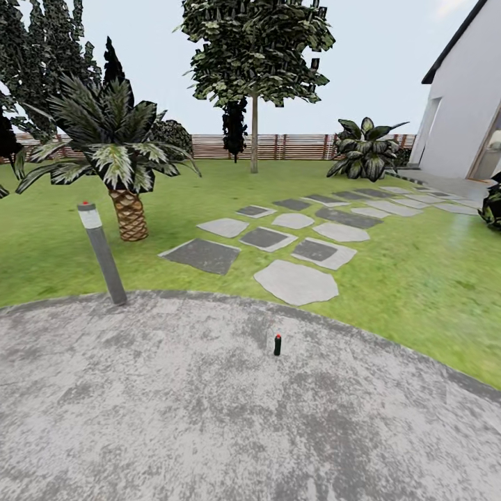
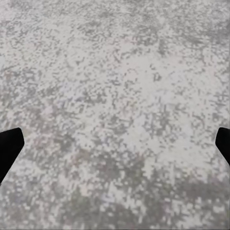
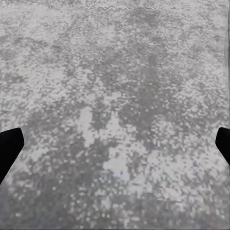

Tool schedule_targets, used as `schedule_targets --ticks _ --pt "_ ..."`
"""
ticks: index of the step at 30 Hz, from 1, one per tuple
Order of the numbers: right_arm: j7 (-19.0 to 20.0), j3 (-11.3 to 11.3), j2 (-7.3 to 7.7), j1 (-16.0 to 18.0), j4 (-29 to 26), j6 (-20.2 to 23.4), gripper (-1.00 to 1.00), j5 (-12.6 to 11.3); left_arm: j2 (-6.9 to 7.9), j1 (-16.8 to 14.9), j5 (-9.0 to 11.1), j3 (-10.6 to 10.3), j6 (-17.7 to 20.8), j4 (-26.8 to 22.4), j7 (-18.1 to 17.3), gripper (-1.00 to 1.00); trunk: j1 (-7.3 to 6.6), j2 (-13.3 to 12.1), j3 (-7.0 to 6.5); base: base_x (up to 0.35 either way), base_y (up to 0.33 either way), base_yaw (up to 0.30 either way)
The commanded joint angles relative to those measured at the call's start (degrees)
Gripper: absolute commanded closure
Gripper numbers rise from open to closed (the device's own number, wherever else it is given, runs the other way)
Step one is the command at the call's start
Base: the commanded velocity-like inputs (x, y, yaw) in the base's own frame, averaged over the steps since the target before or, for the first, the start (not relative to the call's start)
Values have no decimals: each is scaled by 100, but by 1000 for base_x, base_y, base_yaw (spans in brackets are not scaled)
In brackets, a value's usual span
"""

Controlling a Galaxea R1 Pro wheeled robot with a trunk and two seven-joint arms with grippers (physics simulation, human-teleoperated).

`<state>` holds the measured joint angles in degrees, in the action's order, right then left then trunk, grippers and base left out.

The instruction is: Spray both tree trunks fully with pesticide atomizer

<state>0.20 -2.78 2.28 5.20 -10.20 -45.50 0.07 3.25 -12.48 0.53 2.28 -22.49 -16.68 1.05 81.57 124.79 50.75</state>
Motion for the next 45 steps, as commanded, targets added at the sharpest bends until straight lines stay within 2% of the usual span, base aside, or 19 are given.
schedule_targets --ticks 1,12,17,45 --pt "-1 0 0 -1 -108 0 -100 0 0 0 0 0 0 4 0 -100 0 0 0 65 0 0" --pt "13 15 22 7 -626 -7 -100 15 4 2 0 0 6 8 0 -100 0 0 0 28 -2 0" --pt "39 37 76 8 -649 -16 -100 42 2 4 0 0 8 9 0 -100 0 0 0 202 -120 0" --pt "7 -3 62 8 -642 -12 -100 11 9 9 -2 0 7 25 0 -100 0 0 0 244 -167 0"
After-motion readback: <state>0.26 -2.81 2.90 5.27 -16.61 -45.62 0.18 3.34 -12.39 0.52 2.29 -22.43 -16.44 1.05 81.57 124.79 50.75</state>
